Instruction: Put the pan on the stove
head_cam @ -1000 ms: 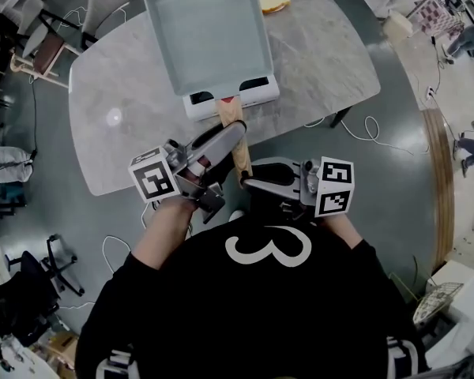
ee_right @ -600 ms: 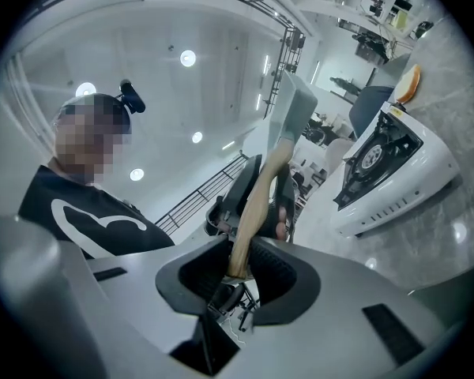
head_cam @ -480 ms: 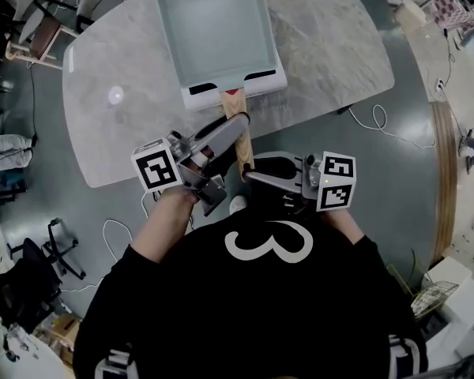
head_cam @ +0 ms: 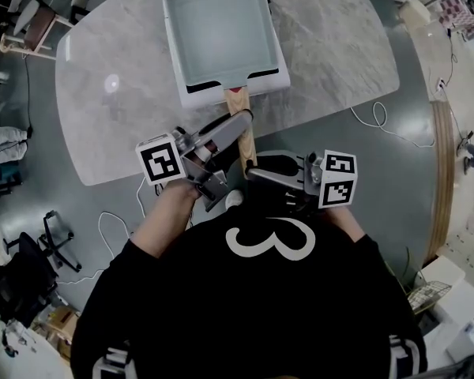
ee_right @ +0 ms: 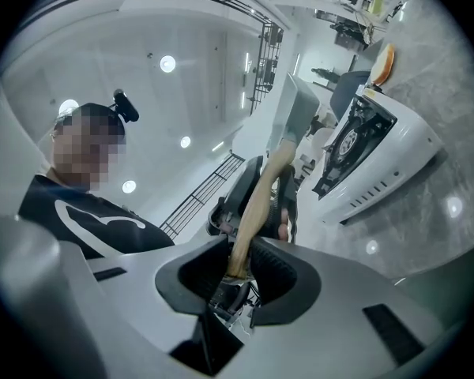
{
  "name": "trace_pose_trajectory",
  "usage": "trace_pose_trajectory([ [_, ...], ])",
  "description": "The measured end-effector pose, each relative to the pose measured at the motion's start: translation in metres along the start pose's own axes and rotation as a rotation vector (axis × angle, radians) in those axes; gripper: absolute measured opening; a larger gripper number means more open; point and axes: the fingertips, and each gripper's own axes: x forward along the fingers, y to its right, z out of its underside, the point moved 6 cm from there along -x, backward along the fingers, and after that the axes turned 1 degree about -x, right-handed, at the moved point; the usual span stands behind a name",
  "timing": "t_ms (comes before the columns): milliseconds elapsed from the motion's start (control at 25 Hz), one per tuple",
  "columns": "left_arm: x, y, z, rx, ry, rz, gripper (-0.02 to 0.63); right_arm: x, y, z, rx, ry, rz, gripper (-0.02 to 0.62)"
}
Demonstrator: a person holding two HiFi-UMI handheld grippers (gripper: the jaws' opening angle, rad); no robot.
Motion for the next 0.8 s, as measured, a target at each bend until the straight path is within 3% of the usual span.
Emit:
trace_pose_trajectory([
  [800,-0.004,-0.02,0.007,-0.101,0.021,-0.056,0.139,0.001,0.007,0.004,0.097,-0.016,0.029,0.087],
])
